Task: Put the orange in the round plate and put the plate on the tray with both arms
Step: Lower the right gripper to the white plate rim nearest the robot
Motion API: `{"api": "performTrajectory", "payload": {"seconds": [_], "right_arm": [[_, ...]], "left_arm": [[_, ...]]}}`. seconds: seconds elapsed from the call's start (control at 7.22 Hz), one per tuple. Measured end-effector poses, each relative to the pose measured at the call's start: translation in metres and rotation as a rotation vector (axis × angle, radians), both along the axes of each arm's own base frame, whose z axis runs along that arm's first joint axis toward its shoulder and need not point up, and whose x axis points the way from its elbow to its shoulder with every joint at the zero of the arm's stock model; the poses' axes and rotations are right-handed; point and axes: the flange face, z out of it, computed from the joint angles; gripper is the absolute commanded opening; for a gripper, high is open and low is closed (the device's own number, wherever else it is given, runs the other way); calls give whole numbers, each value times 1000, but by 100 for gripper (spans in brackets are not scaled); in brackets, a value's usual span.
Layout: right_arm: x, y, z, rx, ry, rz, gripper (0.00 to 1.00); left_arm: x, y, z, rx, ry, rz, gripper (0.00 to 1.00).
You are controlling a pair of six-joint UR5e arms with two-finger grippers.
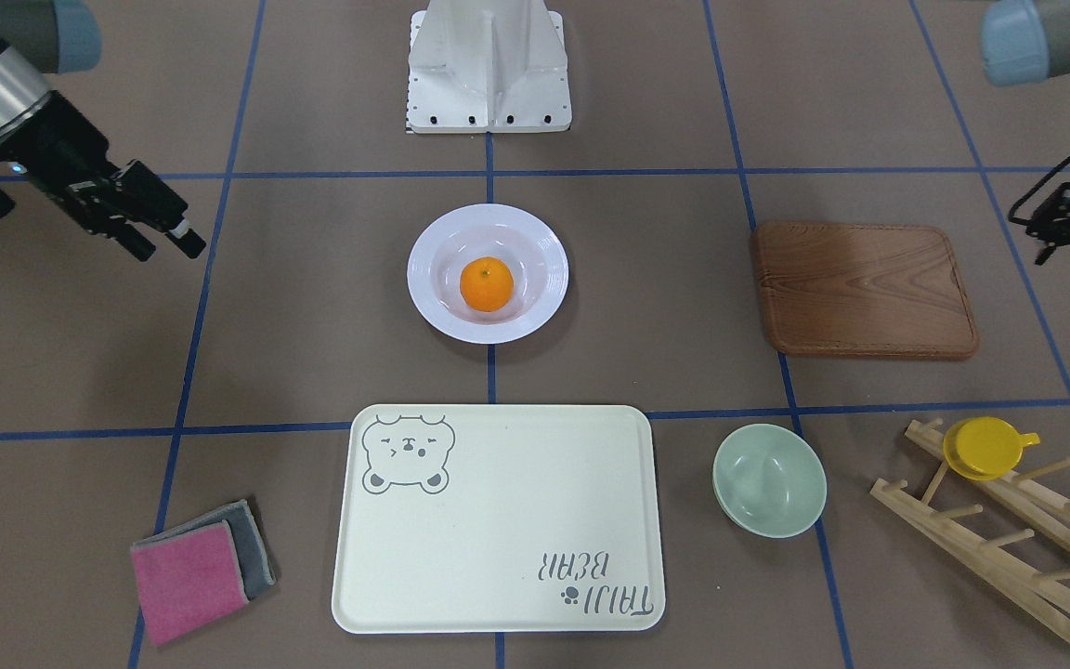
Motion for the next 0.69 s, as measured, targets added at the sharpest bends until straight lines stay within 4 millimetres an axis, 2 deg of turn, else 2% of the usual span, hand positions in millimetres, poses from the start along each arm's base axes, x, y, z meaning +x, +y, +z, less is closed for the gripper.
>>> {"api": "performTrajectory", "payload": {"seconds": [0.14, 0.28, 0.42, 0.55, 0.69], "right_arm": [[-27, 21, -20, -8, -34, 36, 100], [-59, 46, -32, -16, -57, 83, 100], [-90, 72, -40, -37, -81, 135, 100], [-112, 93, -44, -69, -115, 172, 100], [-128, 107, -43, -104, -150, 188, 100]], "left_arm": [[-47, 7, 37, -28, 11, -17, 100], [-84, 16, 63, -68, 67, -55, 100], [-110, 28, 90, -128, 160, -102, 100], [-128, 45, 114, -183, 245, -151, 100], [-138, 60, 130, -217, 298, -183, 100]]}}
